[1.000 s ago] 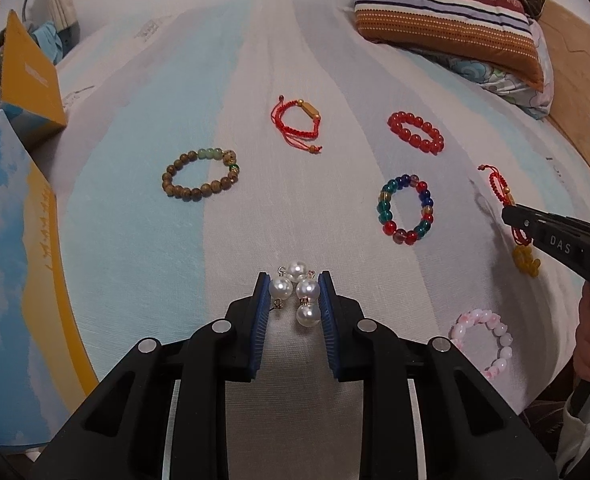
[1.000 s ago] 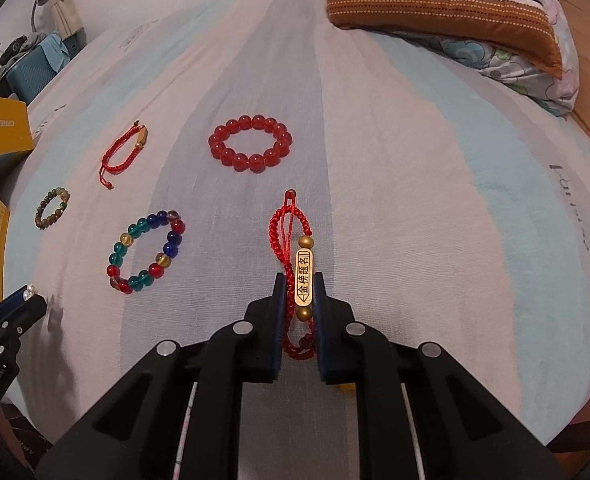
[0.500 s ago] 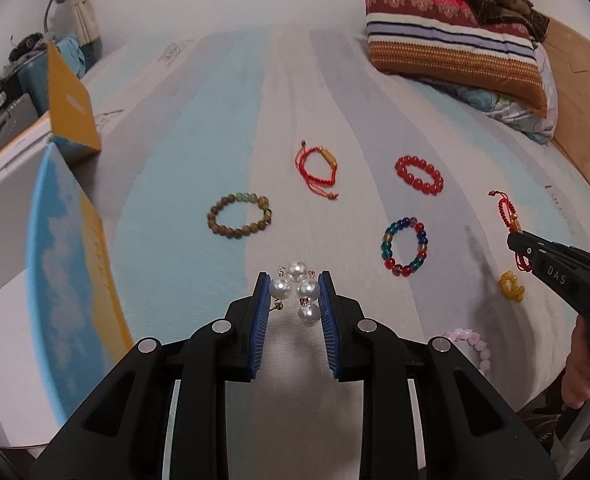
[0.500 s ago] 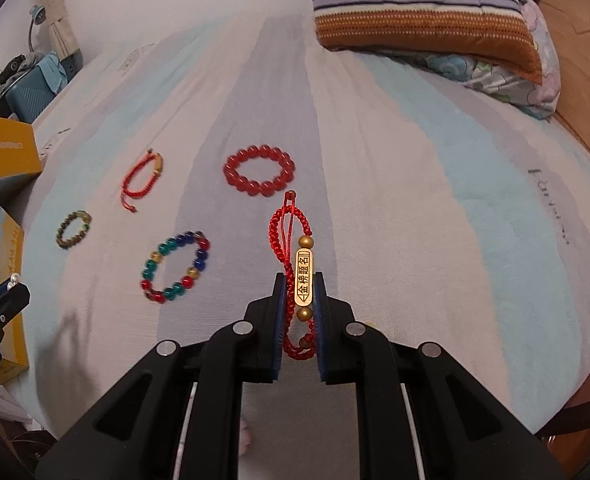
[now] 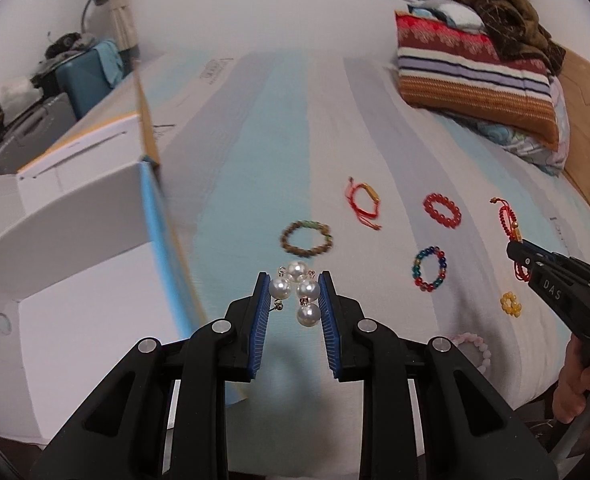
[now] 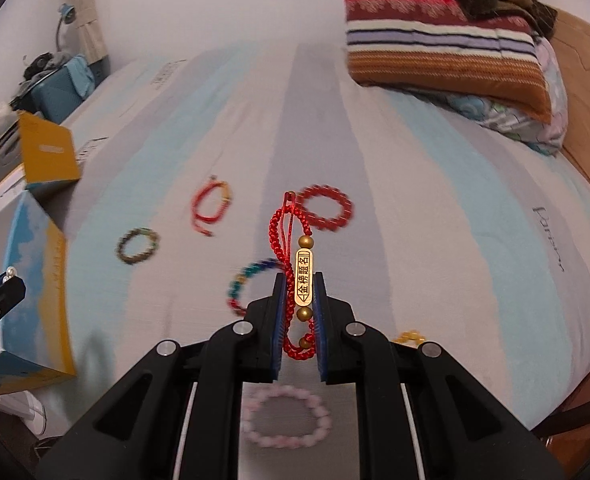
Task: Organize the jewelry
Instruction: 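Carry the pearl string and red cord bracelet over the white box with both tools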
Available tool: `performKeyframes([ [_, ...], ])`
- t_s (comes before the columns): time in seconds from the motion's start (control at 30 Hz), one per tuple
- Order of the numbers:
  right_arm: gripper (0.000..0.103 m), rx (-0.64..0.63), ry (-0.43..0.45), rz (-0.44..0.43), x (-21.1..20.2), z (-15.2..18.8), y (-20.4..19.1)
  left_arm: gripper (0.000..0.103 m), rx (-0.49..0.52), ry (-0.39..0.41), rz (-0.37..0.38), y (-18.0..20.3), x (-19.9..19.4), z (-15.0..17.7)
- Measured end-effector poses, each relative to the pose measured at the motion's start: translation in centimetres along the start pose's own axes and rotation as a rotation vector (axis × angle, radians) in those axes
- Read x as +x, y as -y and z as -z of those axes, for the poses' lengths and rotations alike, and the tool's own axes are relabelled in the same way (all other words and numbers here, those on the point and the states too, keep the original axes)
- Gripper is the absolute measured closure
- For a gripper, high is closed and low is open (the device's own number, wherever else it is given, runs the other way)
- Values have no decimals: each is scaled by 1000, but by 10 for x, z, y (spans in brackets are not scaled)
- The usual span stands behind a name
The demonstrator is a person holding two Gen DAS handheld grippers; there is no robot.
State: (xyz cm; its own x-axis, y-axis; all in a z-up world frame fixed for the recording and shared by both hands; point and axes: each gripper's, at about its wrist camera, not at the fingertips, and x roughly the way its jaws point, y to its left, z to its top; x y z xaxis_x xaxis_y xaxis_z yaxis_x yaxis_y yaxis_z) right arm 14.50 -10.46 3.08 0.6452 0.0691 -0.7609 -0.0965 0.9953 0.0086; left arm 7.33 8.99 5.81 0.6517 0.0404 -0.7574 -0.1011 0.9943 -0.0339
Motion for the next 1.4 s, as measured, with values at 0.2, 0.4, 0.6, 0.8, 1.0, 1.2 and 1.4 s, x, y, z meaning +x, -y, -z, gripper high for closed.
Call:
performKeyframes([
  [0.2, 91, -48, 25, -43, -17, -8, -44, 79, -35, 27, -42, -34, -26, -2],
  [0.4, 91, -102, 39, -88, -27, -9, -95, 79, -85, 36, -94, -75, -43, 4],
  [0.6, 91, -170, 55, -139, -39, -8, -151, 79, -140, 40, -152, -120, -59, 14],
  [0.8, 91, -240, 66, -194, -52, -3, -206, 79, -194, 44, -204, -163, -76, 28],
  [1.0, 91, -308, 68, -246, -61, 1, -257, 79, -238, 25, -255, -203, -88, 42],
  [1.2, 91, -375, 20, -300, -58, 13, -302, 79, -279, -7, -295, -234, -88, 54],
  [1.4, 91, -438, -78, -355, -42, 30, -334, 79, -305, -64, -316, -255, -72, 66],
])
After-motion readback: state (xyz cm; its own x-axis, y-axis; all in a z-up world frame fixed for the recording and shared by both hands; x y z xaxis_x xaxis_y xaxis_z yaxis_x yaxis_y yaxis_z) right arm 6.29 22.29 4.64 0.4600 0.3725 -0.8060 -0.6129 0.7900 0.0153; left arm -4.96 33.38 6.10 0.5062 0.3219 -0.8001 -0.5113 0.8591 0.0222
